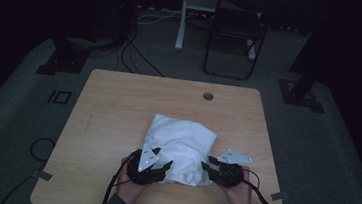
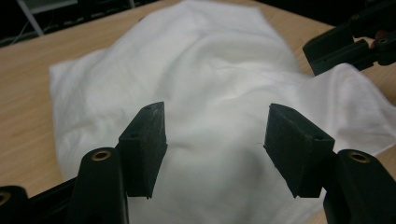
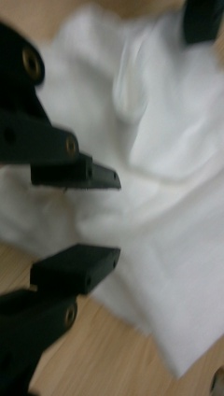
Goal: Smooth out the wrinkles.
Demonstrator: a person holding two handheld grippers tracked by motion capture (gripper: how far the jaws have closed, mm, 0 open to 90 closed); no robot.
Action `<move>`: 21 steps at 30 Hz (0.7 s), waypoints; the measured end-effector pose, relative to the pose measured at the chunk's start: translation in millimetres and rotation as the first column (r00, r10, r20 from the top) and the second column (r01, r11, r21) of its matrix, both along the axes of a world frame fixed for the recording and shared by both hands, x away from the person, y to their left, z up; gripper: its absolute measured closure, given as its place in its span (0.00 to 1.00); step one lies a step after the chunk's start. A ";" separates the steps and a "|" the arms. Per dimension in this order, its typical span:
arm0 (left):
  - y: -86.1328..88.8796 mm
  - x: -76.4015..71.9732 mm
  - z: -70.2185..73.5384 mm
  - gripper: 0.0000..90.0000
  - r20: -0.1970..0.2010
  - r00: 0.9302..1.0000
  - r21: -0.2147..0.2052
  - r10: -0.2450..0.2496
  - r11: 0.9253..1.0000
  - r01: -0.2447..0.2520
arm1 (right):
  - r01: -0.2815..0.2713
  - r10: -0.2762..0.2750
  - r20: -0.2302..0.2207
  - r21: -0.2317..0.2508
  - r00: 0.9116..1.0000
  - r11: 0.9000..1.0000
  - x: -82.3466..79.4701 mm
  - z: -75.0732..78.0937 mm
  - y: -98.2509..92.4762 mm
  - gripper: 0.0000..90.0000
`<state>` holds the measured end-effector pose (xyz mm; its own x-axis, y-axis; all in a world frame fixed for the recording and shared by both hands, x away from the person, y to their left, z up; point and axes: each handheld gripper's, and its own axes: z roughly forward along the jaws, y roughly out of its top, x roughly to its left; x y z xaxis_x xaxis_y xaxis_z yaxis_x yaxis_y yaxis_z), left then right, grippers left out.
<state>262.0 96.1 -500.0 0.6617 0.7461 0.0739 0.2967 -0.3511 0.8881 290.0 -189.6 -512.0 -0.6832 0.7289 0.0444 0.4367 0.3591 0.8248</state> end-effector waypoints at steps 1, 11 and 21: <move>-1.2 -0.3 0.4 0.44 -0.001 1.000 -0.004 -0.014 1.000 0.014 | -0.009 0.009 -0.011 0.017 1.000 1.000 0.7 1.8 2.6 0.59; -30.5 -7.8 -31.6 0.49 -0.147 0.971 0.047 -0.187 0.979 0.196 | 0.000 -0.011 -0.084 -0.132 0.996 0.991 12.6 -19.9 18.7 0.69; -40.8 -9.5 -41.9 0.48 -0.184 0.953 0.021 -0.241 0.968 0.249 | -0.038 0.034 -0.048 -0.087 0.998 0.996 6.1 -15.6 23.5 0.57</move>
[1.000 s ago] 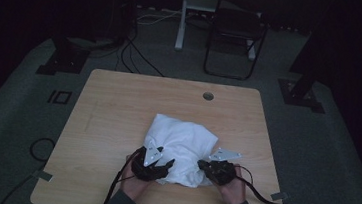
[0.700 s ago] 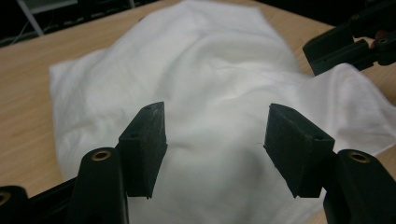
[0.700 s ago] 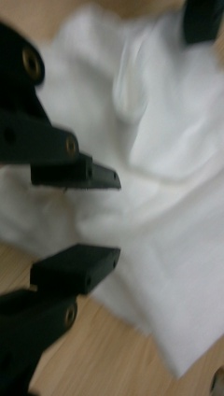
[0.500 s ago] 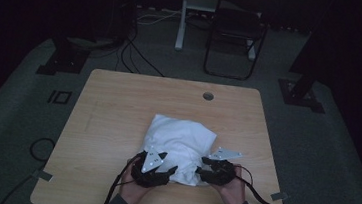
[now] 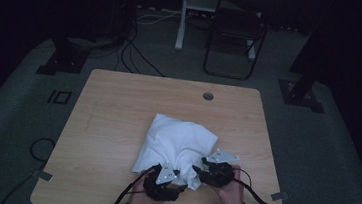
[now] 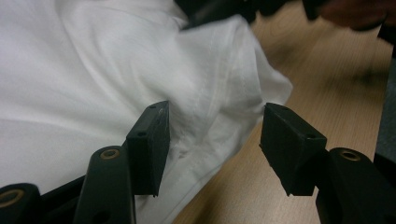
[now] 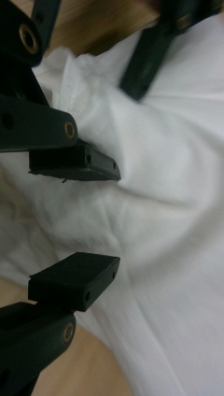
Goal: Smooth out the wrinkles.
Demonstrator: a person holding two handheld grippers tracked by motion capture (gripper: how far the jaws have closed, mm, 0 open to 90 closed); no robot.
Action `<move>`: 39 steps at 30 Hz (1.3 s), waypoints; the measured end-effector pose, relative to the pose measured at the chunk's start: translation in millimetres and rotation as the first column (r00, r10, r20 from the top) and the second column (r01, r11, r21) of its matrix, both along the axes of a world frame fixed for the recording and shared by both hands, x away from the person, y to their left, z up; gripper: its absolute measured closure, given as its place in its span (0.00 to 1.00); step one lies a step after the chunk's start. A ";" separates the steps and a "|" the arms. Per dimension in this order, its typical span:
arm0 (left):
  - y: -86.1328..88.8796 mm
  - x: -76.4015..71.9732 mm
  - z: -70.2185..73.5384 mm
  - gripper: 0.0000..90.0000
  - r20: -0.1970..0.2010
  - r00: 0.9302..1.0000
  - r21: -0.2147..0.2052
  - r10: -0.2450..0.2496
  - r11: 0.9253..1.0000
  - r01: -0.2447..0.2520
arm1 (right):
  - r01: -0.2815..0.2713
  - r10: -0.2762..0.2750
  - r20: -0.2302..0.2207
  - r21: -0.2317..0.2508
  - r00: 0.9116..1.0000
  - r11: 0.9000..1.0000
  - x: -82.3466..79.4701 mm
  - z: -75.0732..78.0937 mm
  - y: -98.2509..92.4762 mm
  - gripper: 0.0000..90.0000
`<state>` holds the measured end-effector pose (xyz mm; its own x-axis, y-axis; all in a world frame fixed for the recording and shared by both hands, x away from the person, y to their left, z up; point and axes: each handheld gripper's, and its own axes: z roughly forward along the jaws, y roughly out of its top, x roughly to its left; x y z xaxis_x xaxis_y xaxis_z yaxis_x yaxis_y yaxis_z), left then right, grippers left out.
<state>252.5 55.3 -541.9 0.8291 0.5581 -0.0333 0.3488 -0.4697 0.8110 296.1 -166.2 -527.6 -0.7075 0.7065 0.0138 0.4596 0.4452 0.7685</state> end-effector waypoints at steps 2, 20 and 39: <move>-0.3 4.7 -4.9 0.46 -0.026 1.000 -0.015 -0.016 1.000 0.016 | 0.006 -0.008 -0.048 -0.031 0.999 1.000 5.0 -13.0 4.6 0.59; 3.6 48.1 -10.0 0.45 -0.011 0.987 -0.029 0.163 0.986 -0.163 | 0.081 -0.083 -0.058 -0.039 0.995 0.996 73.8 -26.8 35.5 0.58; 15.9 89.3 -2.4 0.45 0.055 0.980 -0.020 0.193 0.981 -0.192 | 0.179 -0.179 -0.005 0.030 0.984 0.983 113.0 -18.3 38.0 0.54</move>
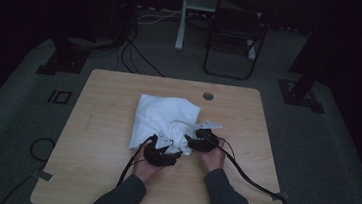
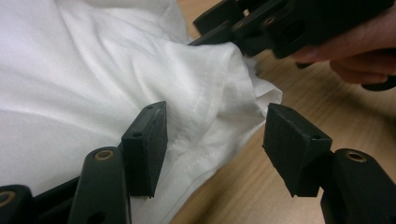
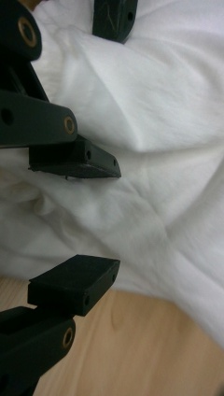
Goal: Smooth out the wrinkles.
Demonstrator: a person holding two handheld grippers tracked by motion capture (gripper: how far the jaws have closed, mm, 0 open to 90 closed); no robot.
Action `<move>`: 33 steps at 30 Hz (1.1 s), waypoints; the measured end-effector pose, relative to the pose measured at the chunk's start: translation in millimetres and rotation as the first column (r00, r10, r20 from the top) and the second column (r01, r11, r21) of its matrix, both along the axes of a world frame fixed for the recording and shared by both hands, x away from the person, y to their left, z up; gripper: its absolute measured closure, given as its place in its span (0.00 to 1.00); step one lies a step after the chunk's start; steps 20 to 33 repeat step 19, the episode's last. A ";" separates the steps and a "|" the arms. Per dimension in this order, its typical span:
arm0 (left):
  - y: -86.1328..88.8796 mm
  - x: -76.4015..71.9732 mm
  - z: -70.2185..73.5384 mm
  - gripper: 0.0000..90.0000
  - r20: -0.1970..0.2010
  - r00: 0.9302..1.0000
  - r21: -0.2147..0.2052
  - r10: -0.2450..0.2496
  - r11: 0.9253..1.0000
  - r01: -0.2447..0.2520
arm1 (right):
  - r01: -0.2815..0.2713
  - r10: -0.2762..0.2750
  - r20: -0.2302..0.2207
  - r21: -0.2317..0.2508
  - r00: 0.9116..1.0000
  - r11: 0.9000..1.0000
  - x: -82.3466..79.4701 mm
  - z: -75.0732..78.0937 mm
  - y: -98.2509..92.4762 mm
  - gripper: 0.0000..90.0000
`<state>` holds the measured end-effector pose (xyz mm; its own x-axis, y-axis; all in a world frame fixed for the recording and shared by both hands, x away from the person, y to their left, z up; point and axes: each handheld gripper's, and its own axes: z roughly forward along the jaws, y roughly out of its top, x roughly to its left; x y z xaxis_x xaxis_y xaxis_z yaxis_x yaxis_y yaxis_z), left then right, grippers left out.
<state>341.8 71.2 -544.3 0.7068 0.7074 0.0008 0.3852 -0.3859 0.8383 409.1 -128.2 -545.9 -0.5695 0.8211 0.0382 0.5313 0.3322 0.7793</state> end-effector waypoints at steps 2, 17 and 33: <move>4.3 -8.5 8.6 0.44 0.024 1.000 -0.018 -0.001 1.000 0.001 | 0.004 -0.004 0.038 -0.007 0.999 1.000 -7.8 9.1 -3.7 0.54; 102.2 -46.6 40.1 0.43 0.140 0.974 -0.040 0.177 0.984 -0.173 | 0.069 -0.073 0.097 0.035 0.993 0.997 -74.5 17.9 -93.2 0.51; 114.2 -45.6 40.9 0.43 0.138 0.968 -0.048 0.211 0.977 -0.206 | 0.077 -0.081 0.089 0.047 0.993 0.996 -77.8 14.5 -100.1 0.50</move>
